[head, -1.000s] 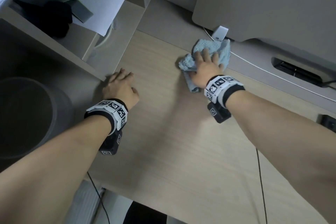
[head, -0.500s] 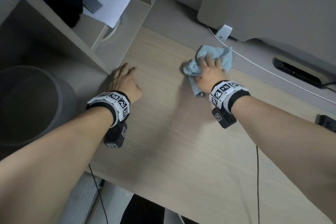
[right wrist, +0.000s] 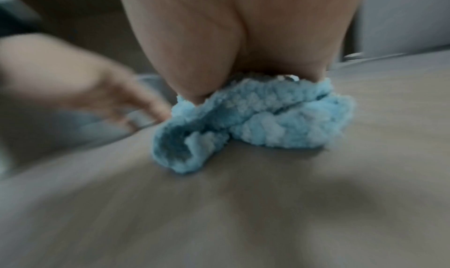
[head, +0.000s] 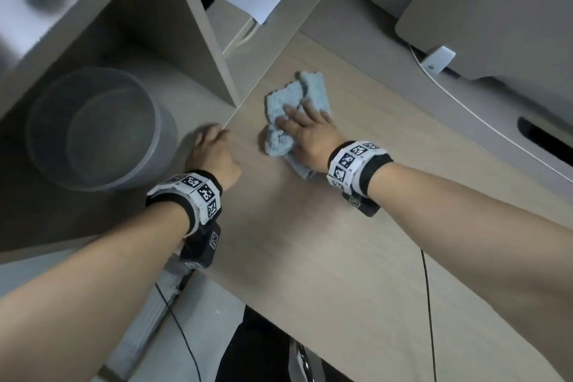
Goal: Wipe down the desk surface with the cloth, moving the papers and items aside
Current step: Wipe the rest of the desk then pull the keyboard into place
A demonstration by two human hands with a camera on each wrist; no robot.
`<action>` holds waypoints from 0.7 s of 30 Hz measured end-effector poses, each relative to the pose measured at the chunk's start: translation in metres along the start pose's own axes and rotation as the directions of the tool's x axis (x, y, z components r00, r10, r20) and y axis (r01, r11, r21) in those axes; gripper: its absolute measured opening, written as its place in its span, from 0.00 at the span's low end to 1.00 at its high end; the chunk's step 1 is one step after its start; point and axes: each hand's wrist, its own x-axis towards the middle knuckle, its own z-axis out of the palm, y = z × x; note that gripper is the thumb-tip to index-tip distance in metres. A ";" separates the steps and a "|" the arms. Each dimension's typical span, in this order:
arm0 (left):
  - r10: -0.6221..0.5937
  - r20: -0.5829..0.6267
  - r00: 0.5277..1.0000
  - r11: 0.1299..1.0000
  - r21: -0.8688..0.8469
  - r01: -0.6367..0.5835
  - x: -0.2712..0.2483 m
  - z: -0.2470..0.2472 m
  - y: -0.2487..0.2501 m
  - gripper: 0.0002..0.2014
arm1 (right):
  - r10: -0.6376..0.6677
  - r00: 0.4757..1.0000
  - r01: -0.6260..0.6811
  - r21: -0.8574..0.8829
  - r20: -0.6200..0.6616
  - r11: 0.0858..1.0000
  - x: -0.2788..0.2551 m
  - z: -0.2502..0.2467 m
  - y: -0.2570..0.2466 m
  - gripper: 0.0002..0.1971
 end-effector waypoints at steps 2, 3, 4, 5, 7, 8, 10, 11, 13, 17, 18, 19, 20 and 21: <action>0.016 0.008 1.000 1.000 0.015 -0.016 -0.003 0.000 -0.004 0.34 | 0.205 0.977 -0.200 0.085 -0.058 0.976 0.017 -0.017 0.023 0.38; 0.027 0.014 1.000 0.999 0.030 -0.028 -0.004 0.002 -0.004 0.35 | 0.276 0.959 -0.268 0.103 -0.066 0.958 0.025 -0.025 0.028 0.38; 0.037 0.018 0.999 0.998 0.041 -0.037 -0.006 0.004 -0.006 0.37 | 0.302 0.951 -0.296 0.088 -0.063 0.951 0.034 -0.029 0.022 0.38; 0.042 0.019 0.999 0.998 0.042 -0.043 -0.007 0.006 -0.007 0.38 | 0.286 0.957 -0.283 0.054 -0.054 0.958 0.042 -0.030 0.010 0.39; 0.044 0.016 0.999 0.999 0.019 -0.045 -0.008 0.007 -0.008 0.38 | 0.174 0.985 -0.174 -0.011 -0.004 0.985 0.046 -0.024 -0.027 0.39; 0.045 0.014 0.999 0.999 0.005 -0.045 -0.008 0.007 -0.008 0.38 | 0.108 0.994 -0.108 -0.029 0.016 0.994 0.042 -0.016 -0.047 0.39; 0.040 0.016 0.999 0.999 -0.029 -0.039 -0.009 0.004 -0.009 0.36 | 0.009 0.999 -0.007 -0.037 0.041 0.999 0.027 0.000 -0.070 0.38; 0.027 0.012 1.000 0.998 -0.059 -0.026 -0.010 0.002 -0.010 0.35 | -0.025 0.999 0.026 -0.035 0.047 0.999 0.018 0.006 -0.068 0.38; -0.002 -0.026 1.000 0.996 -0.084 0.000 -0.014 0.001 -0.013 0.32 | -0.040 0.998 0.041 -0.031 0.041 0.999 0.004 0.008 -0.046 0.37; -0.055 -0.049 0.997 0.998 -0.041 0.053 -0.033 0.002 -0.027 0.28 | 0.204 0.979 -0.203 0.064 -0.012 0.977 0.000 -0.003 -0.003 0.36; -0.070 -0.038 0.997 0.997 -0.029 0.069 -0.039 0.002 -0.031 0.26 | 0.251 0.968 -0.249 0.069 -0.022 0.966 0.004 -0.005 -0.007 0.36; -0.086 -0.030 0.996 0.996 -0.022 0.085 -0.044 0.004 -0.035 0.26 | 0.274 0.961 -0.272 0.056 -0.029 0.961 0.008 -0.006 -0.018 0.37; -0.105 -0.028 0.994 0.994 -0.021 0.105 -0.048 0.006 -0.039 0.25 | 0.264 0.964 -0.264 0.031 -0.026 0.964 0.010 -0.005 -0.034 0.37; -0.126 -0.032 0.992 0.992 -0.021 0.125 -0.053 0.009 -0.044 0.25 | 0.215 0.976 -0.215 -0.001 -0.011 0.977 0.009 0.000 -0.052 0.38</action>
